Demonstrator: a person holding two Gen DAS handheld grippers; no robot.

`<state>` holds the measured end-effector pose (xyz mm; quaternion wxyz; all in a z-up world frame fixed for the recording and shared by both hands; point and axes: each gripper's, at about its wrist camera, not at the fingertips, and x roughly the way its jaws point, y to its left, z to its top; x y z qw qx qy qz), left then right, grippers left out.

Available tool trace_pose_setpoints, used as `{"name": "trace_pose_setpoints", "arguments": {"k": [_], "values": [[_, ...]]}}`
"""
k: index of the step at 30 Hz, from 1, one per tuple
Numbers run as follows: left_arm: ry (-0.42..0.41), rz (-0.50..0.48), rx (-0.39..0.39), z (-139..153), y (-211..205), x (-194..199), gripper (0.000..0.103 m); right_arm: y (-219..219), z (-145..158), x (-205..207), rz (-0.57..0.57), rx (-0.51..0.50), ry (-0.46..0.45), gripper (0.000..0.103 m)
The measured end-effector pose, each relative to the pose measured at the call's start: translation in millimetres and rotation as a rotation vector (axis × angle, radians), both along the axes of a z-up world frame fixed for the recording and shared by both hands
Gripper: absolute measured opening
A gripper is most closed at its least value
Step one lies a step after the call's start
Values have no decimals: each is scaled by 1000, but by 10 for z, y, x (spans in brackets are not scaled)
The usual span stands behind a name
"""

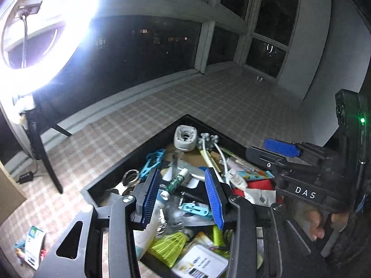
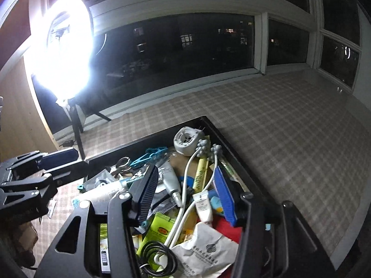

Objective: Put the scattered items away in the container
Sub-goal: 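Carry cream tube and lip balm over black tray and open both grippers, then move both grippers back from the tray to the item pile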

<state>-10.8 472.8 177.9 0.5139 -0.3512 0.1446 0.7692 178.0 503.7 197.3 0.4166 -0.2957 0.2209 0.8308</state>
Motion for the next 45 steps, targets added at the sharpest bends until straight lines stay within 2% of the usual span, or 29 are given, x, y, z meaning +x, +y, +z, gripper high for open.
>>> {"name": "trace_pose_setpoints", "arguments": {"k": [7,8,10,15,19,25,27,30,36,42,45], "values": [[-9,73,9,169,-377,-85,37,-223,149,-108,40,12,28,50],[-10,79,14,199,-440,-93,37,-280,188,-136,52,18,33,52],[3,98,25,270,-598,-110,37,-369,243,-195,74,30,40,57],[51,172,24,341,-1145,-259,39,-599,344,-448,164,43,49,58],[89,276,-17,246,-1759,-513,39,-805,361,-722,260,27,53,58],[92,445,-83,-32,-2836,-923,39,-1087,247,-1229,389,-4,22,58],[71,505,-115,-170,-3161,-1035,38,-1201,175,-1428,441,-20,9,58],[30,546,-142,-341,-3443,-1112,38,-1404,37,-1713,526,-43,-9,58],[-47,538,-154,-705,-3505,-1055,38,-1763,-399,-2282,660,-126,-71,58],[-34,488,-161,-806,-3299,-1073,37,-1819,-636,-2685,678,-181,-106,58],[-21,454,-177,-822,-3291,-1181,37,-1745,-664,-2815,678,-247,-78,58]]}}
